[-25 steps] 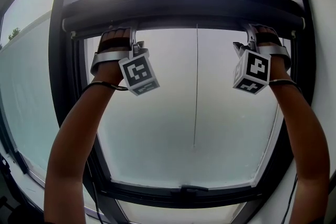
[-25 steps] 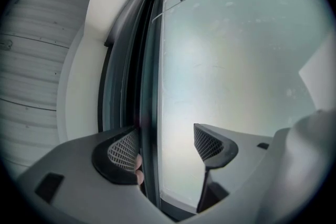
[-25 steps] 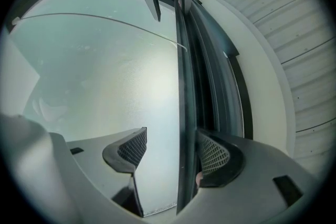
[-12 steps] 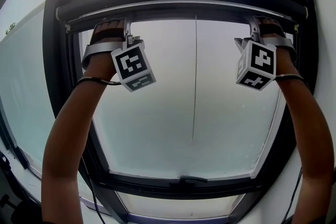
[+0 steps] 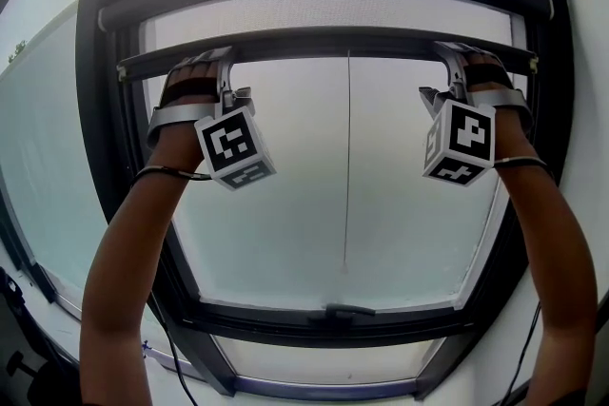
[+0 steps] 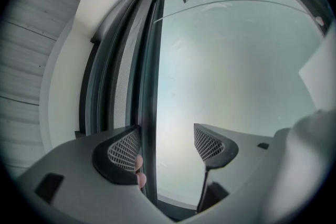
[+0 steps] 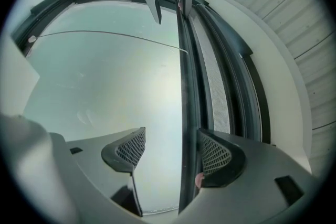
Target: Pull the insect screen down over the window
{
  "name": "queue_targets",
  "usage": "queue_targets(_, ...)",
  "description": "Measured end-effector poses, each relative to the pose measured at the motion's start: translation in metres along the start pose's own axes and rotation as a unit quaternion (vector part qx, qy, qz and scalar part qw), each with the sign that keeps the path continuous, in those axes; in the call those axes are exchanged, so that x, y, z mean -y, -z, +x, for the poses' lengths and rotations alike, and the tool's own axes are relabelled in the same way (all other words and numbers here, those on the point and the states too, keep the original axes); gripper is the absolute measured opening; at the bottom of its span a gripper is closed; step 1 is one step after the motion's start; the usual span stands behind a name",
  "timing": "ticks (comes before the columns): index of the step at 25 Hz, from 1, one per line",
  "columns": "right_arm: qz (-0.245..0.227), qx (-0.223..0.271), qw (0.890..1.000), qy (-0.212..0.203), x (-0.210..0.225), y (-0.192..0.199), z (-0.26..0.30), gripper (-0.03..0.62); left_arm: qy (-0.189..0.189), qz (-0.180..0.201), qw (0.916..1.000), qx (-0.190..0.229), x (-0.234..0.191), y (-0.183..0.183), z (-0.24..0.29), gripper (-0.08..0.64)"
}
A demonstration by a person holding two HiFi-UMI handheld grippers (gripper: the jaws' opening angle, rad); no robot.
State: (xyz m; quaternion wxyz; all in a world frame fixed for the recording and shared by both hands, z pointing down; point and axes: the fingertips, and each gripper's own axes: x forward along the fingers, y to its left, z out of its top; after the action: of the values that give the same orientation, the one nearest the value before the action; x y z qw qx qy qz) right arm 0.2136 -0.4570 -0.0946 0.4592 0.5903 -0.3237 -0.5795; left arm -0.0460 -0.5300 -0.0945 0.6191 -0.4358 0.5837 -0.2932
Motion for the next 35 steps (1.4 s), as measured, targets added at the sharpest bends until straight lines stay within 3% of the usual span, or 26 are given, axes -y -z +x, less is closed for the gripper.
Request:
queue_targets(7, 0.013, 0.013, 1.0, -0.02, -0.036, -0.005, -0.018, 0.291, 0.02, -0.009, 0.9998, 0.001, 0.034, 0.0, -0.022, 0.305)
queue_targets(15, 0.021, 0.02, 0.999, -0.046, -0.069, -0.011, -0.033, 0.291, 0.079, -0.011, 0.9964, -0.029, 0.067, 0.006, -0.043, 0.305)
queue_targets(19, 0.025, 0.022, 0.997, -0.063, -0.09, -0.01, -0.043, 0.291, 0.084, -0.01, 0.9963, -0.016, 0.087, 0.003, -0.055, 0.305)
queue_targets(28, -0.017, 0.012, 0.996, -0.083, -0.109, -0.007, -0.051, 0.291, 0.107, 0.002, 0.9942, -0.012, 0.106, 0.003, -0.063, 0.305)
queue_targets(35, -0.001, 0.018, 0.995, -0.103, -0.118, -0.01, -0.056, 0.291, 0.116, 0.002, 0.9931, -0.014, 0.114, 0.005, -0.069, 0.305)
